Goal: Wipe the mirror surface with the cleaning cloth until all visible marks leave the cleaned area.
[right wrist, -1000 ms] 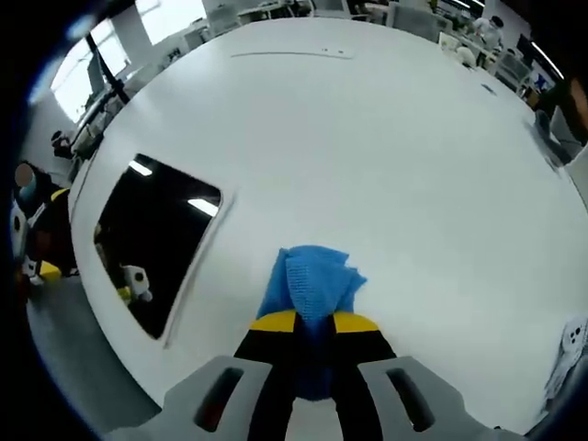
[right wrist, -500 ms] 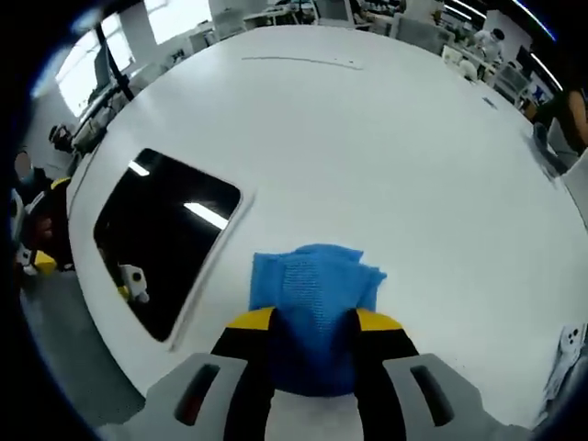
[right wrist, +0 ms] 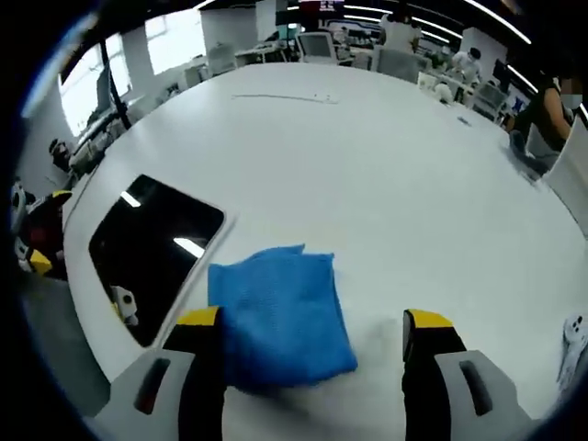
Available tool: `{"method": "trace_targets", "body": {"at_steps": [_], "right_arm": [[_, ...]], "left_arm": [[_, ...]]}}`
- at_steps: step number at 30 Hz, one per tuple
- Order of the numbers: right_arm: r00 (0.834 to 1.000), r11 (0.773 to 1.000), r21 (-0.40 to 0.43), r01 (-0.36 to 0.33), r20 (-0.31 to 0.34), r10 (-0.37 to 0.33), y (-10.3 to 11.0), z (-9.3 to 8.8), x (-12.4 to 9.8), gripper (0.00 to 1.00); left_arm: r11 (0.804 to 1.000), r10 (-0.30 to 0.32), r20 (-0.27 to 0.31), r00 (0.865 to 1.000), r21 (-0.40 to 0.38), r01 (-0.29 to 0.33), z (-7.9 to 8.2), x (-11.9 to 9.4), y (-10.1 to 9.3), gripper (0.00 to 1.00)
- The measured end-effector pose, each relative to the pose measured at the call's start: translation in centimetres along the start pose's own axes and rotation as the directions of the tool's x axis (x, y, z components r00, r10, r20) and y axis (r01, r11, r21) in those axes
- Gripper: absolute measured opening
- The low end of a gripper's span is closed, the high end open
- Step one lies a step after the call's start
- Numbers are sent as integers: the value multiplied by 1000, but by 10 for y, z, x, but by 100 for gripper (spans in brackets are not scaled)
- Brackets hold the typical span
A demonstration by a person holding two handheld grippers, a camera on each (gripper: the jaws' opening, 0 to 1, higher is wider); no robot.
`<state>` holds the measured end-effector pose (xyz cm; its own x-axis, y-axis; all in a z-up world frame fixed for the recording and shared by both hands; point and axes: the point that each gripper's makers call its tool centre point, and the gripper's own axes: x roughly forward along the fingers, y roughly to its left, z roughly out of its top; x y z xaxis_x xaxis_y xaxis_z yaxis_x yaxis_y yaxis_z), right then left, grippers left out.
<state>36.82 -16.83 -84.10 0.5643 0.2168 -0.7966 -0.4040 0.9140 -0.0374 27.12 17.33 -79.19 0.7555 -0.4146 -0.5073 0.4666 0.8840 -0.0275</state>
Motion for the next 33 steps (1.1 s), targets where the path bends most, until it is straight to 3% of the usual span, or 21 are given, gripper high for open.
{"method": "trace_targets", "body": {"at_steps": [6, 10, 15, 18, 22, 25, 29, 31, 33], "right_arm": [[988, 1000, -3, -5, 154, 5, -1, 32, -28, 86], [964, 1000, -17, -16, 266, 20, 5, 43, -52, 92], [959, 1000, -15, -3, 283, 7, 7, 15, -69, 96], [955, 1000, 25, 13, 296, -20, 13, -4, -84, 98], [941, 998, 3, 69, 332, -66, 14, -5, -105, 97], [938, 997, -1, 73, 341, -69, 16, -9, -112, 98], [923, 998, -24, 63, 381, -50, 17, -9, -117, 98], [927, 997, -47, 61, 373, -39, 10, -18, -107, 98], [930, 999, -10, 36, 366, -30, 6, -28, -99, 98]], "left_arm": [[1000, 2, 81, 997, -14, -1, 22, -8, 2, 99], [1000, -4, 86, 996, -1, 4, 29, -12, 12, 99], [1000, -20, 118, 993, -3, 21, 42, -21, 35, 100], [998, -59, 123, 991, -12, 61, 44, -25, 43, 100], [993, -110, 124, 986, -20, 113, 38, -29, 45, 100], [989, -147, 123, 981, 23, 145, 35, -28, 45, 100], [996, -87, 146, 985, -16, 90, 43, -40, 57, 100], [998, -55, 164, 985, -21, 59, 43, -40, 58, 100], [998, -22, 151, 988, -48, 30, 37, -38, 57, 100]]}}
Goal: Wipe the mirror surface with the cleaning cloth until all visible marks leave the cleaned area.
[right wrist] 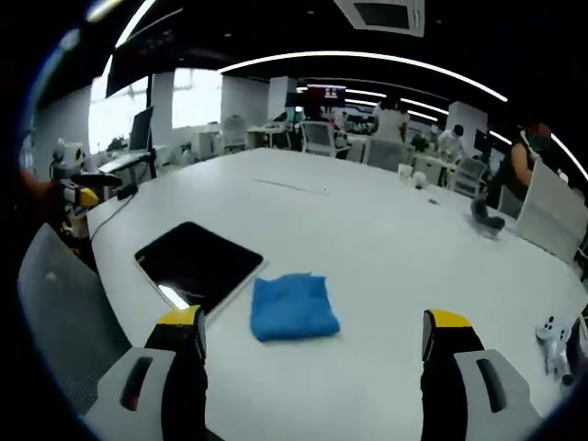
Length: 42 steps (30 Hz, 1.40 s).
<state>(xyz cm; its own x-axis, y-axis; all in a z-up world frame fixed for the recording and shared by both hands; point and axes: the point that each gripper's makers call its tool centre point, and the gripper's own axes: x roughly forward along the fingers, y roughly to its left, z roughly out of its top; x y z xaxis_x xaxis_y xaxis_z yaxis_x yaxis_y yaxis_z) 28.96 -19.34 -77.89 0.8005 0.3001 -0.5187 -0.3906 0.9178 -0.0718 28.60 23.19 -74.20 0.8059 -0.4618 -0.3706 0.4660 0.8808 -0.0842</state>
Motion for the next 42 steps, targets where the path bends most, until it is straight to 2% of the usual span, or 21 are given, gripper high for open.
{"method": "trace_targets", "body": {"at_steps": [2, 3, 4, 5, 6, 7, 8, 10, 11, 12, 14, 16, 17, 19, 20, 24, 27, 31, 34, 38, 42], "right_arm": [[1000, 997, 71, -23, 13, 22, 0, -3, 0, 98], [997, 989, 147, -33, 75, 22, -2, 5, -1, 98], [995, 983, 174, -57, 96, 40, 2, 9, -1, 99], [992, 984, 147, -96, 102, 81, 14, 13, 0, 98], [991, 989, 101, -105, 98, 95, 20, 15, 2, 97], [994, 996, 7, -88, 65, 87, 24, 18, 4, 96], [995, 996, -24, -85, 49, 86, 26, 19, 4, 95], [984, 994, -73, -82, 151, 92, 31, 36, 1, 96], [985, 995, -52, -87, 143, 94, 33, 30, -1, 97], [988, 995, 16, -101, 116, 98, 35, 22, -1, 96], [996, 994, 90, -63, 66, 58, 32, 11, -3, 97], [995, 995, 62, -73, 78, 68, 40, 10, -5, 99], [996, 997, 8, -73, 48, 72, 43, 2, -9, 98], [997, 996, 62, -58, 54, 54, 40, 3, -10, 99], [998, 996, 76, -55, 37, 52, 39, 0, -9, 99], [997, 993, 90, -75, -10, 76, 40, -10, -5, 99], [994, 993, 58, -107, -25, 109, 48, -12, -3, 99], [995, 992, 79, -96, -23, 99, 41, -13, -4, 99], [996, 994, 76, -79, -28, 81, 34, -12, -3, 100], [997, 996, 61, -71, -40, 73, 30, -12, -2, 100], [996, 995, 77, -67, -47, 71, 21, -11, 1, 100]], "left_arm": [[998, 56, -8, 998, -22, -56, -3, -3, -5, 100], [997, 76, 13, 997, -18, -76, 1, -5, -11, 100], [996, 85, 22, 996, -16, -84, 3, -6, -15, 100], [995, 97, 28, 995, -9, -97, 4, -7, -20, 100], [994, 106, 27, 994, -2, -106, 4, -7, -22, 100], [994, 111, 24, 994, 4, -111, 3, -6, -24, 100], [994, 112, 20, 994, 5, -112, 3, -5, -25, 100], [994, 110, 19, 994, 6, -110, 4, -4, -26, 100], [995, 103, 22, 994, 10, -104, 4, -3, -25, 100], [995, 94, 23, 995, 16, -94, 4, -1, -25, 100], [997, 71, -7, 997, 9, -70, -3, 1, -27, 100], [998, 54, -8, 999, 19, -54, -6, 2, -30, 100], [999, 39, -24, 999, 29, -38, -12, 4, -34, 100], [999, 24, -32, 999, 26, -23, -16, 6, -40, 100], [999, 24, -32, 999, 27, -23, -18, 8, -41, 100], [999, 40, -35, 999, 13, -39, -20, 13, -40, 100], [997, 72, 7, 997, -11, -71, -6, 13, -35, 100], [998, 64, -10, 998, 13, -64, -5, 25, -37, 100], [999, 33, -16, 999, 27, -33, -4, 34, -47, 100], [994, 29, -56, 998, 111, -23, -14, 35, -54, 100], [996, 10, -61, 998, 92, -4, -18, 39, -55, 100]]}}
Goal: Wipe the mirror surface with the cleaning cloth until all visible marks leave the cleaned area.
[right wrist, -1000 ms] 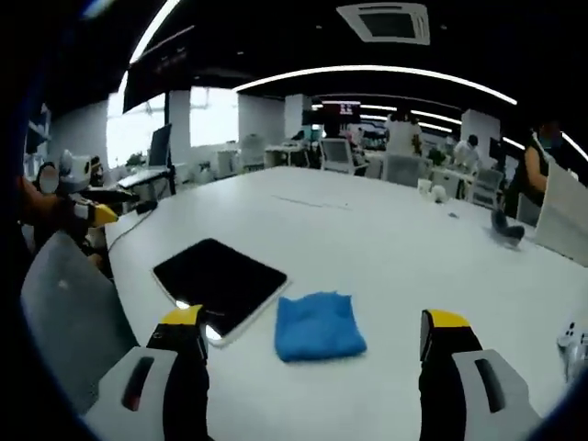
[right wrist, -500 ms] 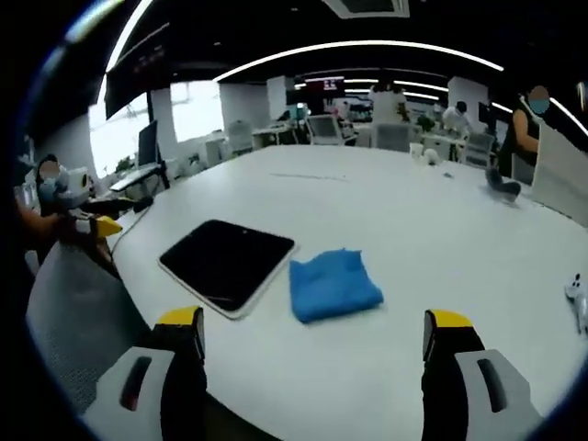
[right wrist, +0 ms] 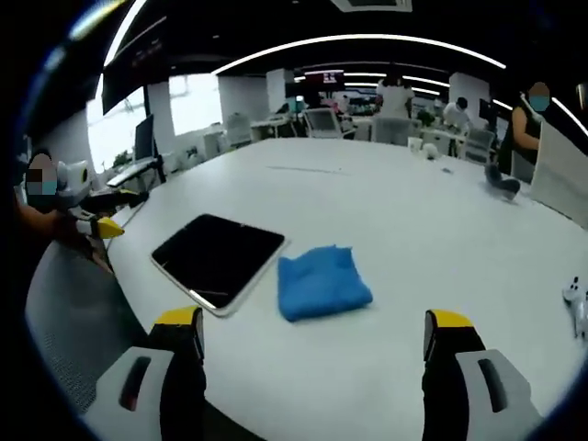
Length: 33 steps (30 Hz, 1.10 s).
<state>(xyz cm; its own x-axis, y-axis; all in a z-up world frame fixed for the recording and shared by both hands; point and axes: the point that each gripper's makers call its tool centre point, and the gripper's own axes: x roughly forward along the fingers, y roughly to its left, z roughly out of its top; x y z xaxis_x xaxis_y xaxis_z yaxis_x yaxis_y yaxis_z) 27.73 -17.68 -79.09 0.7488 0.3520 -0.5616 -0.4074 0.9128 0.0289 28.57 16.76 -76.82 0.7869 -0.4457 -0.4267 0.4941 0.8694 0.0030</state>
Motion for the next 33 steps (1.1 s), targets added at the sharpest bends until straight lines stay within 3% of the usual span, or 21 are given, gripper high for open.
{"method": "trace_targets", "body": {"at_steps": [3, 9, 17, 21, 33], "right_arm": [[1000, 1000, -6, 8, -3, -8, -7, 5, 2, 99], [1000, 999, -41, -7, -18, 7, -5, 10, -3, 99], [1000, 1000, -3, -8, -24, 8, -5, -6, -7, 99], [1000, 1000, -7, -13, -20, 13, 0, -9, -7, 98], [998, 998, -29, -51, -35, 50, 10, -10, 4, 100]], "left_arm": [[1000, 0, -2, 1000, 20, 0, 0, 0, 0, 99], [1000, 5, 1, 1000, -29, -5, -3, -1, 5, 99], [1000, -9, 6, 1000, -28, 10, -2, 0, 0, 99], [999, 6, -14, 1000, -42, -7, -7, -1, 3, 99], [998, 1, -4, 1000, -62, -1, -6, -1, 5, 100]]}}
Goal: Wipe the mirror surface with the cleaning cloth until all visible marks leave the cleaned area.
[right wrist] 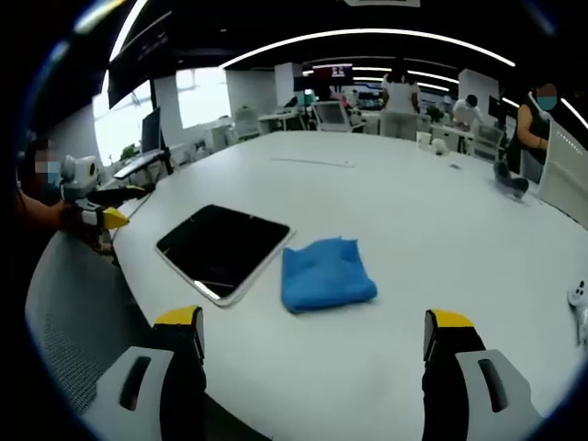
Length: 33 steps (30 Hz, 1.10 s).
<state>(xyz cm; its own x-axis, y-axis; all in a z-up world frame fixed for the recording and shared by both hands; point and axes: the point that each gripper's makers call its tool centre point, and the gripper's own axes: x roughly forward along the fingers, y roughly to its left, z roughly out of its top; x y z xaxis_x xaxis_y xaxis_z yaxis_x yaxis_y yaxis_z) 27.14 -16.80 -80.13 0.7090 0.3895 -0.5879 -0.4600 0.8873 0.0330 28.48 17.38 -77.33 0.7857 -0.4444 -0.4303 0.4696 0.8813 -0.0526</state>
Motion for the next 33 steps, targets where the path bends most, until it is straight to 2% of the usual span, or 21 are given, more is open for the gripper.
{"method": "trace_targets", "body": {"at_steps": [3, 6, 10, 16, 25, 33], "right_arm": [[1000, 1000, 7, -5, -23, 6, 2, -4, -1, 100], [1000, 1000, -2, -6, -23, 6, 3, -5, -1, 99], [1000, 1000, 18, -8, -13, 8, 1, -6, 0, 99], [1000, 1000, 18, 1, -14, -1, 2, -7, 0, 99], [1000, 1000, 28, -1, -17, 2, 3, -8, 0, 98], [999, 1000, 2, -18, -38, 18, 8, -9, 3, 98]], "left_arm": [[1000, -2, -8, 1000, -3, 2, -2, 0, 0, 100], [1000, -3, -18, 1000, -18, 2, -4, 2, 2, 100], [1000, -3, -19, 1000, 16, 3, -3, 1, -3, 99], [1000, -16, -40, 999, 13, 17, -9, 3, -2, 99], [1000, -9, -41, 999, -2, 9, -10, 1, -1, 99], [1000, -4, -33, 999, -5, 4, -9, 1, 2, 99]]}}
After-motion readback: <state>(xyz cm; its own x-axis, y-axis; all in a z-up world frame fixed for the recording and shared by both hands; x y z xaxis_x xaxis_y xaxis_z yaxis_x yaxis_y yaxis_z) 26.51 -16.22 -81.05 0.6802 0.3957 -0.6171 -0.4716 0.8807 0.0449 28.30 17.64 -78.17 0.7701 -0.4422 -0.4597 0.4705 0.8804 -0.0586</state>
